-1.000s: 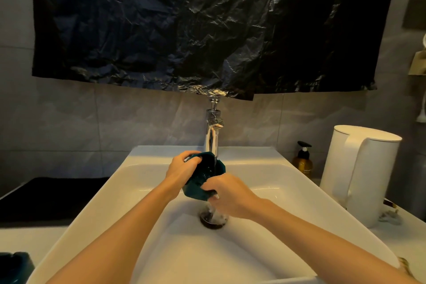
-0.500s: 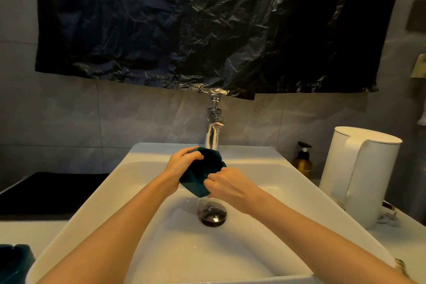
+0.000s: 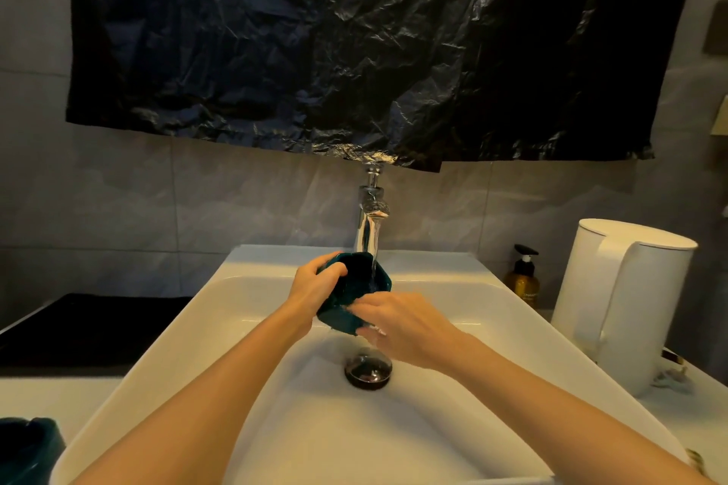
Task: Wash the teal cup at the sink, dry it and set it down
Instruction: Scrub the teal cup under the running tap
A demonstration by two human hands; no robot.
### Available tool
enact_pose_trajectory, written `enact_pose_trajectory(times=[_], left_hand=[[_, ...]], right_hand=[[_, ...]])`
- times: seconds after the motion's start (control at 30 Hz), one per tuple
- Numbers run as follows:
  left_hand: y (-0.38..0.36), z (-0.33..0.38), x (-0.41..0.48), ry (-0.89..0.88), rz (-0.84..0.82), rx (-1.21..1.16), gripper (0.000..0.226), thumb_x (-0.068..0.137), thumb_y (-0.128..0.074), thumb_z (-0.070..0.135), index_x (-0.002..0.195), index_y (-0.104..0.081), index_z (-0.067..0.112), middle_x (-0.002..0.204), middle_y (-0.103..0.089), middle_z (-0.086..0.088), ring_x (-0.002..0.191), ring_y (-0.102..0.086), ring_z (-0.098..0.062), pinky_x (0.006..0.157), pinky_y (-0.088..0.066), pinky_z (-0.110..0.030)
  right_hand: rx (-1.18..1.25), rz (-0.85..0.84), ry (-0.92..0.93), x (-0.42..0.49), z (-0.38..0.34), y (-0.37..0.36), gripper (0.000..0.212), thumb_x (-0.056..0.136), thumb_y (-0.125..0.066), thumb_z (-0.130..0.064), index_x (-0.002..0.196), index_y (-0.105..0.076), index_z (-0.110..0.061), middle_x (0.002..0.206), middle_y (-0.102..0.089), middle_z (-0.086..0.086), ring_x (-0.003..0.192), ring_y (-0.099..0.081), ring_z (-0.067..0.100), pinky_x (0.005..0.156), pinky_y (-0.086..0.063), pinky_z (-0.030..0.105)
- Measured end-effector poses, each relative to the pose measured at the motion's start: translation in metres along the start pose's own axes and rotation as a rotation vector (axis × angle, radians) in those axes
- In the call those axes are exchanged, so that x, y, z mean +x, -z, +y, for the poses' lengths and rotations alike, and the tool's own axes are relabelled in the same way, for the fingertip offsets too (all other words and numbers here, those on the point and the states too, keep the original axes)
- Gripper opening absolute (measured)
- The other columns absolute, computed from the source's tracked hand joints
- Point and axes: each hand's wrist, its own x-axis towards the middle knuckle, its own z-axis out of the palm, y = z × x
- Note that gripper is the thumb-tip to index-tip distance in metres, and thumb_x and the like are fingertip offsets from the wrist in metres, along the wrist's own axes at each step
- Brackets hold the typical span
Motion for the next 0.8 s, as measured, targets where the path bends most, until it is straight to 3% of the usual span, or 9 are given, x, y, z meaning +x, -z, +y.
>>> enact_pose_trajectory(times=[0.07, 0.13, 0.23, 0.3, 0.47, 0.53, 0.67, 0.73, 0.8], left_hand=[[-0.002, 0.0, -0.003, 0.028, -0.061, -0.003, 0.017, 0.089, -0.054, 0.015, 0.093, -0.068, 0.022, 0.094, -0.065, -0.006, 0.086, -0.058, -0.019, 0.074, -0.05, -0.03], [-0.003, -0.002, -0.003, 0.068, -0.103, 0.02, 0.013, 0.088, -0.056, 0.019, 0.086, -0.067, 0.024, 0.097, -0.067, -0.007, 0.093, -0.06, -0.022, 0.082, -0.051, -0.034], [-0.003, -0.003, -0.003, 0.1, -0.118, 0.041, 0.008, 0.089, -0.057, 0.025, 0.087, -0.065, 0.026, 0.1, -0.067, -0.005, 0.097, -0.06, -0.021, 0.086, -0.05, -0.034], [-0.003, -0.002, -0.002, 0.088, -0.128, 0.049, 0.007, 0.09, -0.058, 0.028, 0.088, -0.064, 0.027, 0.099, -0.066, -0.004, 0.094, -0.06, -0.019, 0.085, -0.051, -0.034], [-0.002, -0.002, -0.001, 0.08, -0.105, 0.073, 0.009, 0.089, -0.057, 0.026, 0.088, -0.066, 0.023, 0.096, -0.068, -0.005, 0.092, -0.061, -0.02, 0.081, -0.05, -0.031], [-0.002, -0.001, -0.003, 0.1, -0.145, 0.087, 0.009, 0.09, -0.057, 0.026, 0.086, -0.064, 0.023, 0.095, -0.068, -0.003, 0.094, -0.062, -0.019, 0.083, -0.05, -0.031], [-0.003, 0.001, -0.003, 0.083, -0.145, 0.093, 0.007, 0.09, -0.057, 0.03, 0.086, -0.061, 0.027, 0.098, -0.066, -0.003, 0.097, -0.06, -0.02, 0.089, -0.05, -0.034], [-0.003, 0.001, -0.001, 0.058, -0.105, 0.087, 0.006, 0.09, -0.056, 0.029, 0.088, -0.062, 0.027, 0.096, -0.065, -0.003, 0.094, -0.059, -0.018, 0.085, -0.05, -0.032], [-0.003, 0.001, 0.001, 0.019, -0.063, 0.078, 0.008, 0.091, -0.055, 0.026, 0.093, -0.063, 0.026, 0.092, -0.064, 0.0, 0.088, -0.057, -0.016, 0.078, -0.049, -0.028]], right_hand=[[0.118, 0.023, 0.002, 0.002, -0.009, -0.003, 0.028, 0.094, -0.051, -0.025, 0.12, -0.059, -0.017, 0.12, -0.063, -0.004, 0.106, -0.059, 0.019, 0.079, -0.053, 0.032], [0.131, 0.01, 0.027, 0.004, -0.009, -0.005, 0.033, 0.094, -0.052, -0.029, 0.124, -0.058, -0.018, 0.127, -0.06, -0.004, 0.115, -0.053, 0.016, 0.091, -0.047, 0.029], [-0.088, -0.014, 0.085, 0.004, 0.001, -0.008, 0.055, 0.094, -0.051, -0.043, 0.14, -0.045, -0.013, 0.143, -0.048, 0.004, 0.132, -0.04, 0.021, 0.113, -0.026, 0.03], [-0.207, -0.046, 0.037, 0.003, 0.007, -0.007, 0.073, 0.093, -0.046, -0.053, 0.145, -0.033, -0.005, 0.149, -0.039, 0.012, 0.14, -0.031, 0.025, 0.119, -0.014, 0.033], [-0.036, -0.014, 0.081, 0.001, -0.004, -0.004, 0.054, 0.094, -0.05, -0.041, 0.141, -0.042, -0.015, 0.143, -0.047, 0.001, 0.13, -0.041, 0.018, 0.107, -0.035, 0.031], [-0.051, -0.015, 0.115, 0.003, -0.003, -0.005, 0.053, 0.093, -0.052, -0.042, 0.138, -0.046, -0.017, 0.141, -0.049, -0.001, 0.131, -0.04, 0.017, 0.111, -0.03, 0.031], [-0.275, -0.011, 0.07, 0.005, 0.01, -0.008, 0.076, 0.09, -0.045, -0.06, 0.143, -0.038, -0.005, 0.145, -0.045, 0.011, 0.139, -0.034, 0.024, 0.12, -0.005, 0.034], [-0.375, -0.028, 0.025, 0.005, 0.009, -0.006, 0.079, 0.091, -0.041, -0.062, 0.14, -0.04, 0.0, 0.14, -0.05, 0.015, 0.135, -0.04, 0.026, 0.121, -0.007, 0.036], [-0.444, -0.067, 0.004, 0.007, 0.002, -0.005, 0.068, 0.094, -0.041, -0.056, 0.132, -0.051, -0.001, 0.127, -0.06, 0.016, 0.123, -0.051, 0.029, 0.117, -0.022, 0.038]])
